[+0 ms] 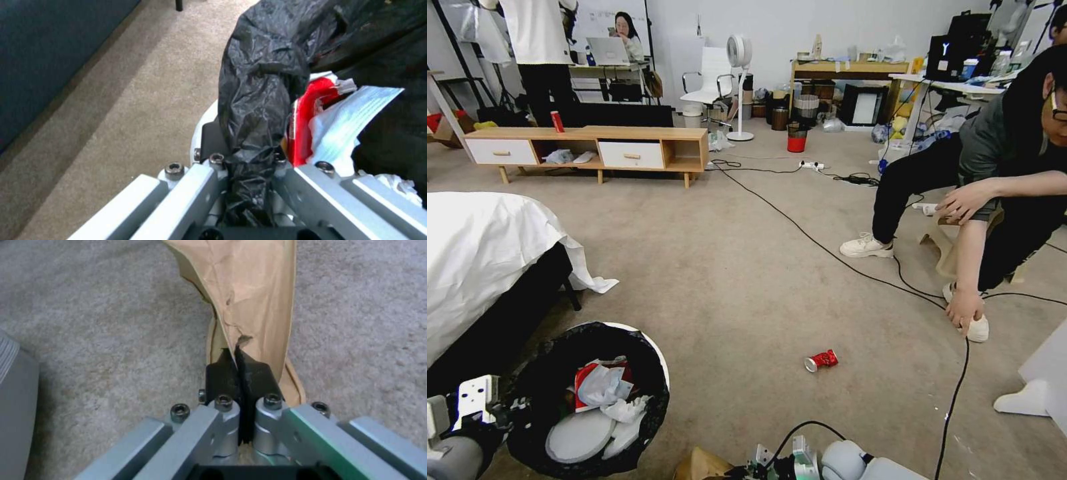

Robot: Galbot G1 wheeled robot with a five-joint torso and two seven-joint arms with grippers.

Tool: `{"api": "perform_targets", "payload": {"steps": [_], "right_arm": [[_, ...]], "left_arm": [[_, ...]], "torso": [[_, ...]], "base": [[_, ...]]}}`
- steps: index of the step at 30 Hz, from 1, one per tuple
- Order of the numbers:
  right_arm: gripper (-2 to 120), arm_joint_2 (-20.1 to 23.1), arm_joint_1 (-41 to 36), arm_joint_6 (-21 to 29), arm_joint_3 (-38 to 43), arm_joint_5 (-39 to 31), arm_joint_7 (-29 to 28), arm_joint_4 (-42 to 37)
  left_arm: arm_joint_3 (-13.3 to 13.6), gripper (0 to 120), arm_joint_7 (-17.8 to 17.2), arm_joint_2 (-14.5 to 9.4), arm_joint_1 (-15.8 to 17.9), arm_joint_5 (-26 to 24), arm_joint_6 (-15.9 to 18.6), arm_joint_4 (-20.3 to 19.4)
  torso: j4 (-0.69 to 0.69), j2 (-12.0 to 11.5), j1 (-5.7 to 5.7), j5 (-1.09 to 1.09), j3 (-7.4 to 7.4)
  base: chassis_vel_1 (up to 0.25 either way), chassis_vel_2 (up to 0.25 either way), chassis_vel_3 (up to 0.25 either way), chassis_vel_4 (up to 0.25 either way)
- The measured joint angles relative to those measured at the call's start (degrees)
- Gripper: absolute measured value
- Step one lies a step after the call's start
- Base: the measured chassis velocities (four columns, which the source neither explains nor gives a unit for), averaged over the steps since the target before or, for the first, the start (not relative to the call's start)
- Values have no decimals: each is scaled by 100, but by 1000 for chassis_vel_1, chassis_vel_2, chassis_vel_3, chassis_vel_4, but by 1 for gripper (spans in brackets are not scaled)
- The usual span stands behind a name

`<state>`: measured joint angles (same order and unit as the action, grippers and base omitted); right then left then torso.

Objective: Pick up the trash bin and place the garbage on the floor into it.

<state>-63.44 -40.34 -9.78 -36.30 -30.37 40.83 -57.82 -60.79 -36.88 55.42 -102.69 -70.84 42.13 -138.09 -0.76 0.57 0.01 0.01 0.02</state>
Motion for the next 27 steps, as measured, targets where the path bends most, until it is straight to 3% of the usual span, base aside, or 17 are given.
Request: {"api": "perform_targets", "payload": {"steps": [9,17,19,27], "right_arm": [[0,60,-27,25,88,-37,10,-55],[0,269,-240,-10,974,-214,-5,-464],[0,525,-525,-9,1644,-469,-116,-987],[0,1320,-1269,-90,2844,-1145,-298,-2362]], "left_arm": [[46,1,-18,25,6,-1,0,-25],[277,1,-61,-37,18,0,0,-76],[365,1,-65,-136,43,-13,0,-80],[582,1,-69,-352,110,-63,0,-98]], "torso": [[0,0,0,0,0],[1,0,0,1,0],[-1,0,0,0,0],[0,0,0,0,0]], "base": [[0,0,0,0],[0,0,0,0],[0,0,0,0],[0,0,0,0]]}}
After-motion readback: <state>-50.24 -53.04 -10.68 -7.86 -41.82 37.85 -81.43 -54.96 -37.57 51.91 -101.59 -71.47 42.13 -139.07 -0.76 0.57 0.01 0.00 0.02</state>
